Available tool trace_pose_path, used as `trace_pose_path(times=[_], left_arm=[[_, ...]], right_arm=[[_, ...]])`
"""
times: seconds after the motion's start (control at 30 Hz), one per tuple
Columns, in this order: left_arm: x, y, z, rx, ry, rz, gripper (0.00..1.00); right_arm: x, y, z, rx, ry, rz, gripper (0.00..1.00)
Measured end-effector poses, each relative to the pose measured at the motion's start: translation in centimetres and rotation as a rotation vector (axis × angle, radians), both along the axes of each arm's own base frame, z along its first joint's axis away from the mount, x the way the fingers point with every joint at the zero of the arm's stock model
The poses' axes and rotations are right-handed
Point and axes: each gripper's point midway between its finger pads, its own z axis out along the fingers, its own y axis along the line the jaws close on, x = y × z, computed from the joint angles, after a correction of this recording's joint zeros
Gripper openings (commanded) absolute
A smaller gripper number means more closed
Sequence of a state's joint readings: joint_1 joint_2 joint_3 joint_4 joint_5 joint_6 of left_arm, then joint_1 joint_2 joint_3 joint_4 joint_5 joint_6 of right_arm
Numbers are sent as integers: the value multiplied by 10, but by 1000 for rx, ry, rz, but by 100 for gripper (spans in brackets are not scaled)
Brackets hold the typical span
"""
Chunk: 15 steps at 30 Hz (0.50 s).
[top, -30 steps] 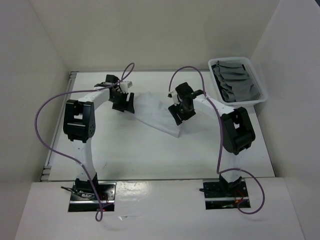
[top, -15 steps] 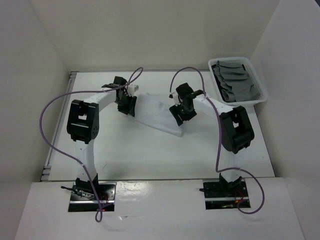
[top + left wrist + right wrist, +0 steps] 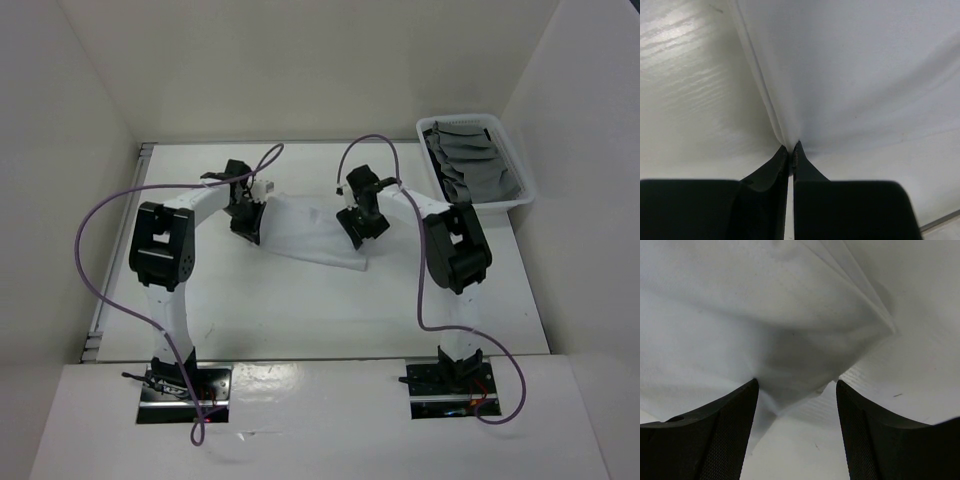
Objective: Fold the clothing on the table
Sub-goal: Fold the skirt
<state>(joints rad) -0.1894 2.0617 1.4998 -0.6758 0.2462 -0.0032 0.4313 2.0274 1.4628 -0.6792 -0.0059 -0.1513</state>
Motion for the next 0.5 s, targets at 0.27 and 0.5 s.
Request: trace_pose_path(times=[0.27,0.5], left_arm=[[-20,-9,0,-67,72,-20,0],[-34,-19,1,-134,116,-35,0]], right_arm=[[16,2,-3,-15,-18,-16,57],[49,0,-1,-16,-64,-58,22]])
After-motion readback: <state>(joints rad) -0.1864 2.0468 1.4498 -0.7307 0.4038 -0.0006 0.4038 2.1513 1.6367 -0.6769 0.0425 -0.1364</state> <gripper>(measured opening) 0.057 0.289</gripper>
